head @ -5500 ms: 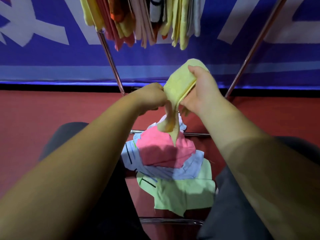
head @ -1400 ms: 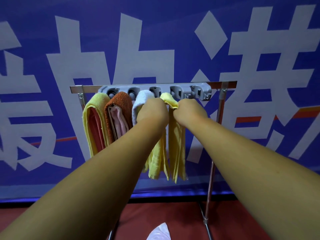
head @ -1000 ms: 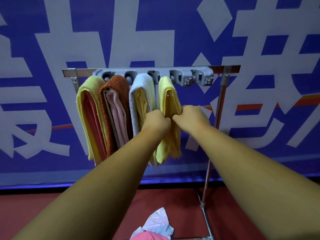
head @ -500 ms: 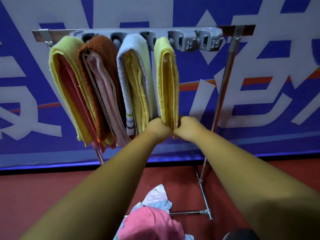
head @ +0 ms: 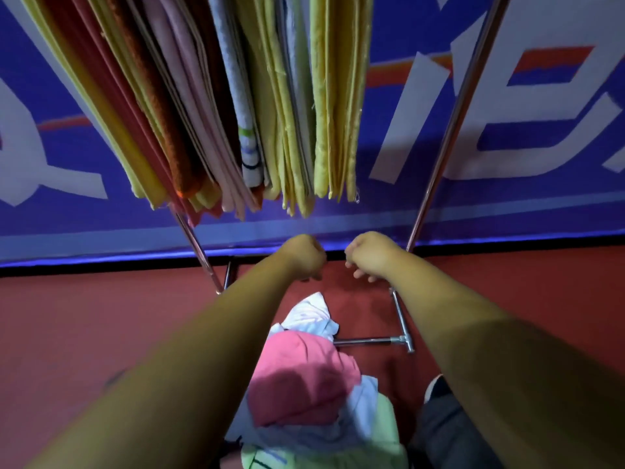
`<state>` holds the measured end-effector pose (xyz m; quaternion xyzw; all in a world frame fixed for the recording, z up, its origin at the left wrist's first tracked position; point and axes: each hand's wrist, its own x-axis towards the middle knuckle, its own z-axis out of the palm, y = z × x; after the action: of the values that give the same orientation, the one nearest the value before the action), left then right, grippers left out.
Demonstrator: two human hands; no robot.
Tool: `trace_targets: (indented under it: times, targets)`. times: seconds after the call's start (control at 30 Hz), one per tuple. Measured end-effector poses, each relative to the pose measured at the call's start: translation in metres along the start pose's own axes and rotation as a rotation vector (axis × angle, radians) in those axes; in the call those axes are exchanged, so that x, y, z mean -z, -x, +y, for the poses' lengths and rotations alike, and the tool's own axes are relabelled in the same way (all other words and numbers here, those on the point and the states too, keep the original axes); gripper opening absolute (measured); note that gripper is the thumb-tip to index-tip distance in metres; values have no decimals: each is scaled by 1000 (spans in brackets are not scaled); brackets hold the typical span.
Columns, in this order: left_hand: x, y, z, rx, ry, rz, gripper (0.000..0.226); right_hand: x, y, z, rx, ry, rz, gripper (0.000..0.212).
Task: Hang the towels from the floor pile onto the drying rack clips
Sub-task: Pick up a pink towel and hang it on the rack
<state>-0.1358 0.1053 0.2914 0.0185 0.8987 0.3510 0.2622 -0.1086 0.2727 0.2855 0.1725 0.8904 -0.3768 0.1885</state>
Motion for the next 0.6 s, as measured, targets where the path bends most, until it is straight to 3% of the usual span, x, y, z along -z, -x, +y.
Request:
trace_targets:
  times: [0.37,0.6]
  targets:
    - [-92,-32,-121,230,9,-220,22,-133,-24,95,-337,-432,-202,22]
    - [-159,-46,-200,283,-368,-370,38,-215,-41,162,-395,-118,-263,17]
